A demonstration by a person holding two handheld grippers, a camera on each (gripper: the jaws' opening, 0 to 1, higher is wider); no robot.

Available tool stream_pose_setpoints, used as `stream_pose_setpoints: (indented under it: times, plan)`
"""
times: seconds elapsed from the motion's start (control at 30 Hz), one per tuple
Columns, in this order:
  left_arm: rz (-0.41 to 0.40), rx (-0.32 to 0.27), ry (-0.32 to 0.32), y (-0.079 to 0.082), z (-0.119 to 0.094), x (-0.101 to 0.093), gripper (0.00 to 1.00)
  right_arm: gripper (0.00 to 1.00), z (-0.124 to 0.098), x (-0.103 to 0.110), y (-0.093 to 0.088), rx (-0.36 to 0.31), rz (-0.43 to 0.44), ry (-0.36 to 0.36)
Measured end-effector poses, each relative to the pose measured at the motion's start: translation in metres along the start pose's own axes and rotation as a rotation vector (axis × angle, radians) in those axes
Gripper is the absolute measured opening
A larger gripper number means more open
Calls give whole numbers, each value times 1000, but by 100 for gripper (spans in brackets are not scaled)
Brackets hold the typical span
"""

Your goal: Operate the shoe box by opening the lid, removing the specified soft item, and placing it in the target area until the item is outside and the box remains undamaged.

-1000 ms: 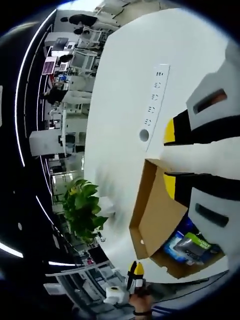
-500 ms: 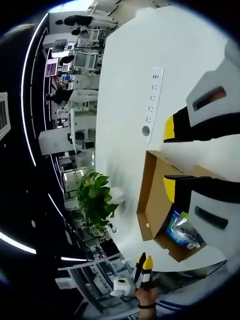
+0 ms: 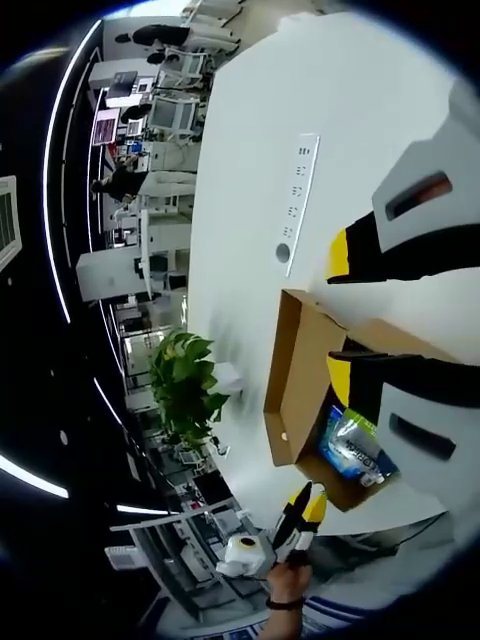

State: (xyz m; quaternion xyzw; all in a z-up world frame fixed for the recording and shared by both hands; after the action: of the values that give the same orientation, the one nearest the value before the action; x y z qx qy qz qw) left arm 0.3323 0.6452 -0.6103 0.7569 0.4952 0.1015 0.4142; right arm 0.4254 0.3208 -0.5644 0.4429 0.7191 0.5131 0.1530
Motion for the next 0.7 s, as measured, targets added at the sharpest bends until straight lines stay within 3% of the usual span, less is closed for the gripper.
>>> stream_pose_setpoints:
  times: [0.07,0.47,0.7]
  plan:
    - [-21,46,6,-4,8,-2,26,25,-1,0,-1,-3,0,0]
    - [-143,126,-49,-17,47,-14,25,24,-5,3,-11,19,-37,12]
    - [-198,142,-75,-20,52,-18,14,24,-9,5,-18,40,-63,18]
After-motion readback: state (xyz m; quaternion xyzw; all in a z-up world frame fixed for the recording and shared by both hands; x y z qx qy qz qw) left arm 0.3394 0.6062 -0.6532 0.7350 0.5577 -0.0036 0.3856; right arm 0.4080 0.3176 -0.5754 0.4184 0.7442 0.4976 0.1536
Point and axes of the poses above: the point that each gripper's makers call its tool centre point, and the gripper's own axes: z roughly forward along the fingers, x roughly to its left, y roughly out of its top, the point moved 9 cm from there along -z, roughly backward along the fingers, and after that the axes turned 4 degrees about z, right-handed, at the moved point
